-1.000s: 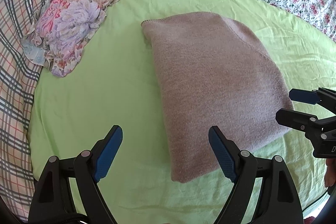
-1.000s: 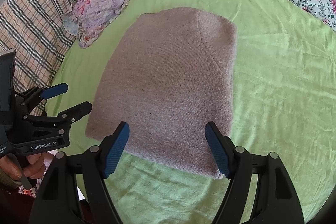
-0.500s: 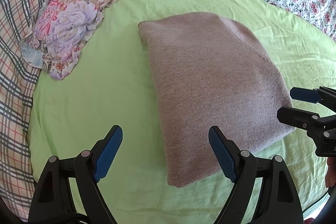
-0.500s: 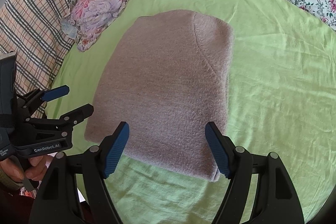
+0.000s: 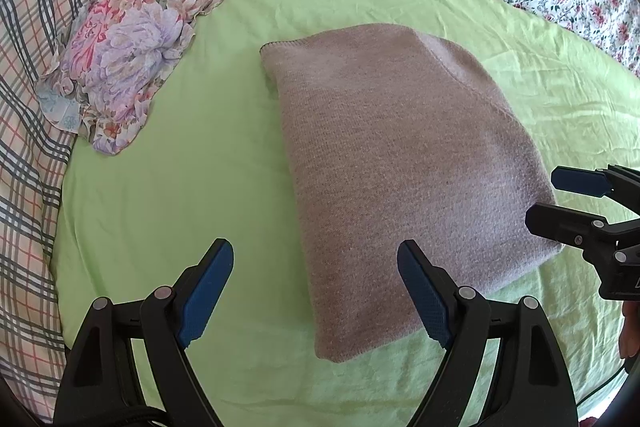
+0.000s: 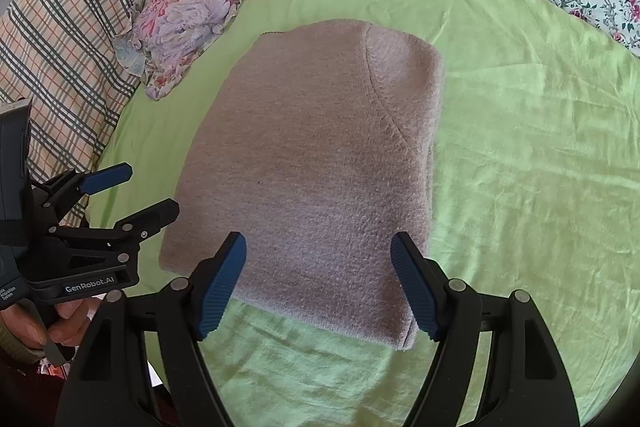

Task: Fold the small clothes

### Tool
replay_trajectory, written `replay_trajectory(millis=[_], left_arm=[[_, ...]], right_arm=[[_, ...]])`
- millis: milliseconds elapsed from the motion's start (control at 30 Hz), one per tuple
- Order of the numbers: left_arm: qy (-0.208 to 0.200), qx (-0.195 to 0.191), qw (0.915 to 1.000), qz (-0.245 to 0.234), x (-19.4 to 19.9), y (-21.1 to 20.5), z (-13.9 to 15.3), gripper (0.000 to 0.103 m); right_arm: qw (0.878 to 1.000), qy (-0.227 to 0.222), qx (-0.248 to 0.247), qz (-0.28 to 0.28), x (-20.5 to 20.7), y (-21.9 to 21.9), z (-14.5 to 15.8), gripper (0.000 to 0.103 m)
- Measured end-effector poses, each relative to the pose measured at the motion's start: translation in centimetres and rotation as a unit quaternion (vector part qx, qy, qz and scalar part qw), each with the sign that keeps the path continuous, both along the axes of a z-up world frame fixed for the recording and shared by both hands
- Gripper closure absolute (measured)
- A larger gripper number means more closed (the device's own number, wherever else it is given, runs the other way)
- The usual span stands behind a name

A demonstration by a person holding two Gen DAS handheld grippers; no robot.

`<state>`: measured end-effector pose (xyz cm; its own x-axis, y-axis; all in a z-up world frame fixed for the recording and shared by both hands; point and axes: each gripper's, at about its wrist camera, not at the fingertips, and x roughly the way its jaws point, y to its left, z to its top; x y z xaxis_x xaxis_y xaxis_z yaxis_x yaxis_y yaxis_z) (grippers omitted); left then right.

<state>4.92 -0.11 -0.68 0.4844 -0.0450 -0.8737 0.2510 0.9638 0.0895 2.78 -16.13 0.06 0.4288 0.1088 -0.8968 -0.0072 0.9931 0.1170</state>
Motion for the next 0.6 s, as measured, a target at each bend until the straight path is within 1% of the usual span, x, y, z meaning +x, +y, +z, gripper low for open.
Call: replay_trajectory(millis=[600], left_arm=[[0.002,0.0,1.0,0.008,0.15,0.25,-0.24,0.018]], right_arm=[[1.0,-0.001,0.001,-0.003,0.16,-0.22,0.01,0.028]])
